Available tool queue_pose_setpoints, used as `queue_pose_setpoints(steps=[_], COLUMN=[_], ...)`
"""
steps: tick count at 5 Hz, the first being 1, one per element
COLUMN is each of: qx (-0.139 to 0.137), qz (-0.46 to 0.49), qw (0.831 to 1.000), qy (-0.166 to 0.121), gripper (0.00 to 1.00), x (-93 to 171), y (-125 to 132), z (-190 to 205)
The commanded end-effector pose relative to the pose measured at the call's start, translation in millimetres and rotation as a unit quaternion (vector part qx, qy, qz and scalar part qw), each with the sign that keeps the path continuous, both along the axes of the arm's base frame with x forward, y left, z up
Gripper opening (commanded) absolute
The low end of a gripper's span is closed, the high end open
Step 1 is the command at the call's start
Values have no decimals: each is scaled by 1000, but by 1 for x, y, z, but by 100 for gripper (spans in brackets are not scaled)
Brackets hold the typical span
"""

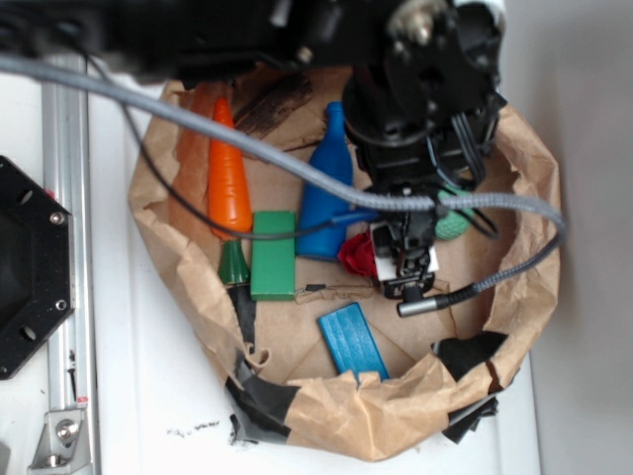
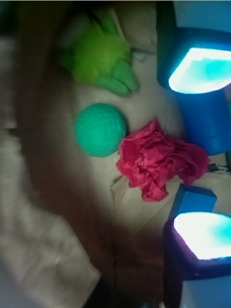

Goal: Grab the red paper.

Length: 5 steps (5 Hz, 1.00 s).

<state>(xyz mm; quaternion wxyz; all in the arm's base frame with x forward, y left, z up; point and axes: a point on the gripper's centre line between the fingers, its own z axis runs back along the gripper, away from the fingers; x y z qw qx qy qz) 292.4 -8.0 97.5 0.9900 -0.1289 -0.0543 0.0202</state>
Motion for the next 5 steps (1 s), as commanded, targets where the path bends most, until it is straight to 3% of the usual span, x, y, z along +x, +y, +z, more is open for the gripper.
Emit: queue_pose_setpoints(steps=[1, 2, 3, 4, 5], qx=[17, 20, 26, 41, 35], qz=[-32, -46, -38, -42, -40], qw=[999, 998, 998, 997, 998], qy=[18, 40, 48, 48, 45], gripper=[100, 100, 0, 0, 0], x=[4, 1, 0, 0, 0], y=[-18, -28, -28, -30, -29], z=[-58, -74, -81, -83, -83])
